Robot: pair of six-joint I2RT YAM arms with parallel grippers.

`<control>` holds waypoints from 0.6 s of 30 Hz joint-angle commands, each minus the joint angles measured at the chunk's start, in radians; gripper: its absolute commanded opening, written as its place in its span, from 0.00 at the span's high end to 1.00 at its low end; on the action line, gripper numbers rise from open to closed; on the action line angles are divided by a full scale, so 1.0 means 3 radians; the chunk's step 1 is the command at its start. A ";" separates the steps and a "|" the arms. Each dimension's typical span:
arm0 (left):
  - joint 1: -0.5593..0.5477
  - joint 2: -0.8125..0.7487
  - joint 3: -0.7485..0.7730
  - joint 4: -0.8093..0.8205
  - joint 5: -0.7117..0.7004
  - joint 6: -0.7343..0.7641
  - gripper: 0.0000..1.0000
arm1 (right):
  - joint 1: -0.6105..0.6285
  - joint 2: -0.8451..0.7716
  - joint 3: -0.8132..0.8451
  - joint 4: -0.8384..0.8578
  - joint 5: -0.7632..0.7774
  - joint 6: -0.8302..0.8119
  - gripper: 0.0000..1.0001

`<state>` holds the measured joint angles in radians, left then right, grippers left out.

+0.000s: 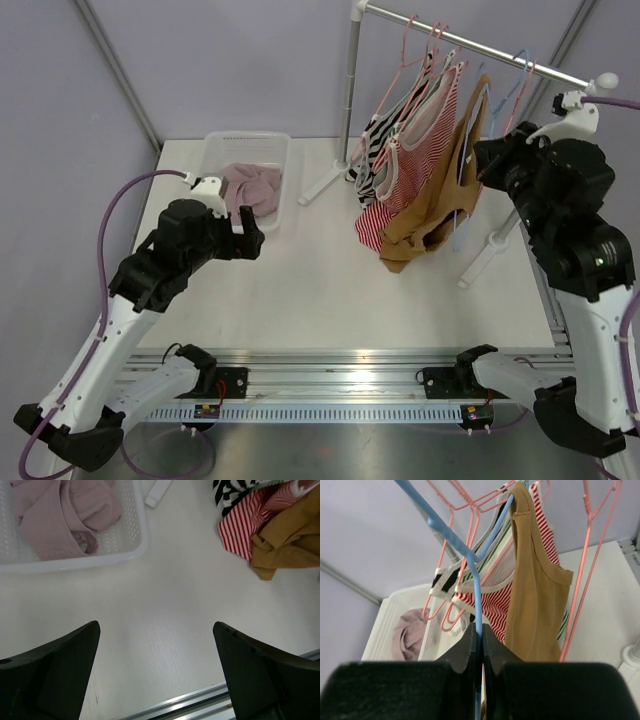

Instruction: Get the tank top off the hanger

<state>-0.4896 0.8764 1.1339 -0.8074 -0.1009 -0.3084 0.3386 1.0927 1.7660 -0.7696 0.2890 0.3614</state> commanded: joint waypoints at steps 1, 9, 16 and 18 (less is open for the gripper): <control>-0.0050 -0.0140 0.0274 0.0405 -0.0001 -0.0219 0.01 | 0.0017 -0.0354 -0.0093 -0.0078 -0.0507 -0.0080 1.00; -0.0464 0.0345 0.1031 0.0722 -0.0052 -0.0184 0.01 | 0.0012 -0.0656 0.0422 -0.0604 -0.1177 -0.0151 1.00; -0.1118 0.0876 0.1767 0.1295 -0.0062 0.0255 0.01 | 0.0012 -0.0493 0.0720 -0.0896 -0.1994 -0.0223 1.00; -0.1399 0.0979 0.1839 0.1519 -0.0220 0.0484 0.01 | 0.0012 -0.0549 0.0495 -0.0775 -0.2250 -0.0198 1.00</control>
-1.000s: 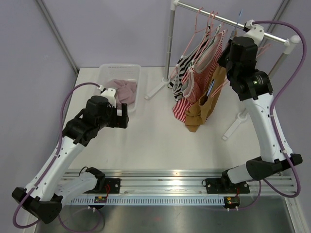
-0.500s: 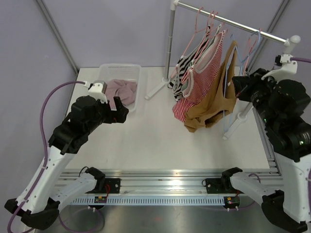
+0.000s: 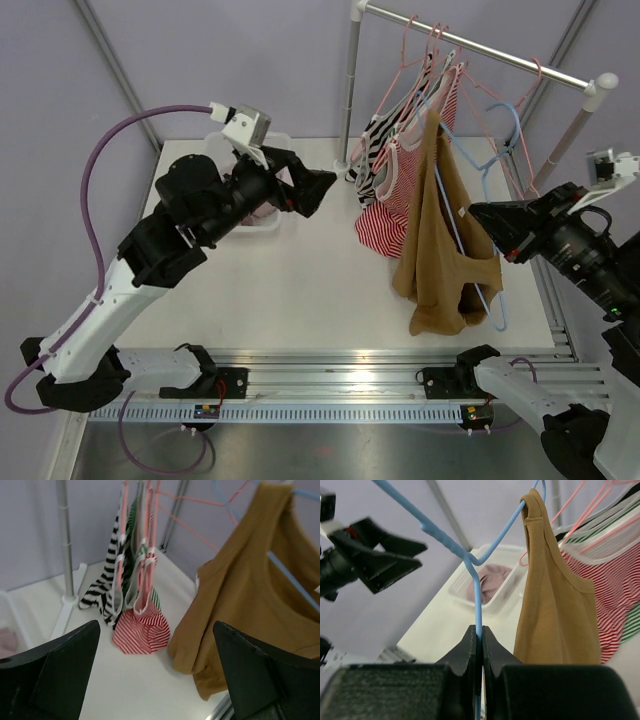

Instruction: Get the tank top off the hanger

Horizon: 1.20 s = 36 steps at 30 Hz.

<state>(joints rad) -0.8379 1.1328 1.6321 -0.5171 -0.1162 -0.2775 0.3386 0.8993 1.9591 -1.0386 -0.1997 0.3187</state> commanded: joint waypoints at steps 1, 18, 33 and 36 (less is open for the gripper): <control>-0.0320 0.0151 0.0159 0.0649 -0.0195 0.0449 0.01 | 0.0012 0.0015 -0.0255 0.0189 -0.0841 -0.0025 1.00; -0.0556 0.0673 -0.0424 0.1314 -0.0544 0.0485 0.40 | 0.0012 -0.0262 -0.1064 0.0783 -0.1421 0.0226 1.00; -0.0480 0.0550 -0.0613 0.1064 -0.1264 0.0286 1.00 | 0.0012 -0.0395 -0.1610 0.0573 -0.0996 -0.0162 1.00; -0.0205 0.0473 -0.0705 0.0921 -0.1290 0.0097 1.00 | 0.0012 -0.0512 -0.1723 0.0547 -0.1078 -0.0295 1.00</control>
<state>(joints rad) -0.9676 1.3285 1.4364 -0.2409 -0.3973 -0.1860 0.3386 0.7887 1.4590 -0.9039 -0.5320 0.2947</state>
